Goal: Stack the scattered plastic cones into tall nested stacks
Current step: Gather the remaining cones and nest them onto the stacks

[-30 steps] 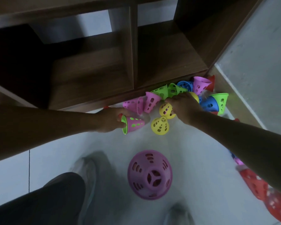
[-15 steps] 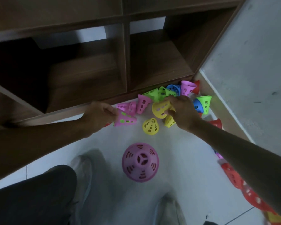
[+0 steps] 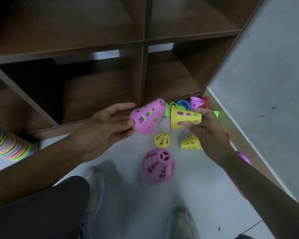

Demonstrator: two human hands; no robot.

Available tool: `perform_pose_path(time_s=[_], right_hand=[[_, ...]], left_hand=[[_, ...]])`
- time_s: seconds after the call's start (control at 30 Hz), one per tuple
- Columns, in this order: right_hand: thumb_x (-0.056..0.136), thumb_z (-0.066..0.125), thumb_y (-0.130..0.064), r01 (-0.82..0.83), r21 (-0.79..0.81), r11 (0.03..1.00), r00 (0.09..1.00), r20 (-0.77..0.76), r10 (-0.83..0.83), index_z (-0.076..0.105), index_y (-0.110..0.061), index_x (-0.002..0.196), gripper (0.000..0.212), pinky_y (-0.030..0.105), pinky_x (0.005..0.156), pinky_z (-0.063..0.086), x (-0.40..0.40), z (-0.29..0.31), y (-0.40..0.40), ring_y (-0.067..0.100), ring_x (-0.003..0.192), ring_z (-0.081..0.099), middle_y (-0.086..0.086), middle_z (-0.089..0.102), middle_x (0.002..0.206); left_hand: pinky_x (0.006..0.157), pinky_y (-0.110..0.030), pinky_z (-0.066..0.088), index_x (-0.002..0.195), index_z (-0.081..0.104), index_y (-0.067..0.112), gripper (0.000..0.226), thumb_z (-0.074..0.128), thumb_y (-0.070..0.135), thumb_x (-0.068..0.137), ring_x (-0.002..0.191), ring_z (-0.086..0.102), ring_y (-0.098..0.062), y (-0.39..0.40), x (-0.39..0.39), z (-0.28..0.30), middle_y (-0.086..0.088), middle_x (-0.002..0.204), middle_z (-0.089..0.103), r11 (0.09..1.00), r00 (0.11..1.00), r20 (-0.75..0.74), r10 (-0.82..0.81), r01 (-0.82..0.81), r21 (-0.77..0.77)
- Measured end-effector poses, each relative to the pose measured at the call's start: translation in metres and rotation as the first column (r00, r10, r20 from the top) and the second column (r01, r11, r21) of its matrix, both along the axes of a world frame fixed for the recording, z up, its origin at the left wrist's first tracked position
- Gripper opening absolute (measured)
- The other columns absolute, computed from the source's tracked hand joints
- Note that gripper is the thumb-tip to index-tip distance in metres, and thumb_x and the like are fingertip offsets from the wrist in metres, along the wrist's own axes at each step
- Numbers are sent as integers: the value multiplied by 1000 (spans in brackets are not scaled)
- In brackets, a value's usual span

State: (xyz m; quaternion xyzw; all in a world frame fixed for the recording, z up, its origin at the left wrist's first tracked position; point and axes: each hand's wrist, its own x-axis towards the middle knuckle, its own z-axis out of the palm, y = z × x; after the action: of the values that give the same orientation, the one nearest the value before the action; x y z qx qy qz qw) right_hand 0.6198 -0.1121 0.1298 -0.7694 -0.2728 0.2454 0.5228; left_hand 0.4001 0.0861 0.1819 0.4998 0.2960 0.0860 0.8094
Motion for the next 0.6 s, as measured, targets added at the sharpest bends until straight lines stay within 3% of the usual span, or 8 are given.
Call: perform_pose_path(time_s=[0.07, 0.13, 0.2, 0.33, 0.5, 0.6], right_hand=[[85, 74, -30, 47, 68, 997, 998, -33, -45, 53, -33, 112, 34, 29, 76, 54, -9, 9, -3, 18, 100, 69, 3, 70, 114], [83, 73, -41, 81, 110, 991, 994, -82, -72, 54, -30, 118, 41, 39, 86, 55, -19, 20, -7, 22, 108, 67, 5, 68, 120], [90, 68, -36, 126, 151, 981, 988, -110, -110, 53, -26, 124, 38, 49, 97, 52, -29, 29, -11, 24, 113, 65, 3, 69, 120], [97, 61, -25, 186, 229, 955, 980, -119, -162, 56, -30, 124, 28, 49, 96, 53, -49, 46, -20, 29, 112, 65, 3, 70, 113], [94, 63, -34, 198, 270, 942, 980, -77, -184, 55, -39, 133, 40, 51, 97, 53, -72, 67, -25, 34, 110, 65, 21, 61, 115], [91, 60, -34, 176, 304, 936, 984, -53, -168, 47, -36, 142, 53, 52, 100, 51, -81, 78, -28, 35, 111, 63, 18, 63, 116]], left_hand=[[86, -26, 57, 133, 60, 16, 48, 61, 4, 86, 101, 66, -17, -9, -7, 6, -11, 125, 68, 998, 999, 27, -41, 42, -41], [87, -25, 56, 131, 63, 15, 45, 60, 5, 87, 92, 65, -13, -20, -13, 11, -10, 120, 68, 994, 997, 58, -57, 62, -91], [86, -25, 56, 127, 66, 13, 42, 59, 4, 86, 85, 63, -12, -30, -19, 15, -12, 110, 68, 989, 995, 87, -44, 56, -136], [84, -23, 57, 125, 67, 12, 42, 59, 4, 85, 84, 62, -12, -40, -26, 23, -9, 106, 68, 990, 992, 122, -40, 56, -133], [78, -22, 57, 126, 66, 11, 46, 61, 3, 81, 85, 62, -17, -45, -29, 26, -10, 102, 66, 997, 988, 151, -28, 38, -62], [76, -23, 57, 124, 68, 12, 46, 63, 1, 80, 86, 64, -21, -54, -29, 21, -16, 107, 61, 998, 990, 131, -49, 54, -28]])
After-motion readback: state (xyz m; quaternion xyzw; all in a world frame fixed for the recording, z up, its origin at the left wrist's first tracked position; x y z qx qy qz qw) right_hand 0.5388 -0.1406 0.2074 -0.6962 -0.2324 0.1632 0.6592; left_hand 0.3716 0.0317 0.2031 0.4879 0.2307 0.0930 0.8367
